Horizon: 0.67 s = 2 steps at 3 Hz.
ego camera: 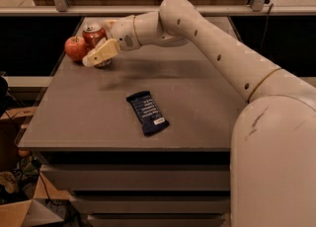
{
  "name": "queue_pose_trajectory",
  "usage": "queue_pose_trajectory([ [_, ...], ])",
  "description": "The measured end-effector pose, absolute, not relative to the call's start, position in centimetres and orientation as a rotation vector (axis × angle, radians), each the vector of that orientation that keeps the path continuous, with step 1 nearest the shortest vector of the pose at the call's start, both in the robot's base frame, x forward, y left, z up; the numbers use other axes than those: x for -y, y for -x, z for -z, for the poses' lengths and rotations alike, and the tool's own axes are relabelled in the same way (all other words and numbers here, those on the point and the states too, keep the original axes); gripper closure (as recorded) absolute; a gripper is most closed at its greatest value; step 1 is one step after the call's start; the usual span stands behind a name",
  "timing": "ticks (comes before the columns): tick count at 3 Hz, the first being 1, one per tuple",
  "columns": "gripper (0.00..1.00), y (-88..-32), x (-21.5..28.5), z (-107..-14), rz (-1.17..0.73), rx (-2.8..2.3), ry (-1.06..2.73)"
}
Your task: Move coke can near apple
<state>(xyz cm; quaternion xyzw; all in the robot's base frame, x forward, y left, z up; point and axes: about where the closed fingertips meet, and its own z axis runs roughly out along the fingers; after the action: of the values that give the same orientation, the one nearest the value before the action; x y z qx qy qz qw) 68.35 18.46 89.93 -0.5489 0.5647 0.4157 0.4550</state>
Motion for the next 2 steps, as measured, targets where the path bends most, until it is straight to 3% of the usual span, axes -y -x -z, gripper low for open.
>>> queue_pose_trajectory([
  [2,0.0,-68.41,-17.82,-90.2,-1.066,-1.393,1.35],
])
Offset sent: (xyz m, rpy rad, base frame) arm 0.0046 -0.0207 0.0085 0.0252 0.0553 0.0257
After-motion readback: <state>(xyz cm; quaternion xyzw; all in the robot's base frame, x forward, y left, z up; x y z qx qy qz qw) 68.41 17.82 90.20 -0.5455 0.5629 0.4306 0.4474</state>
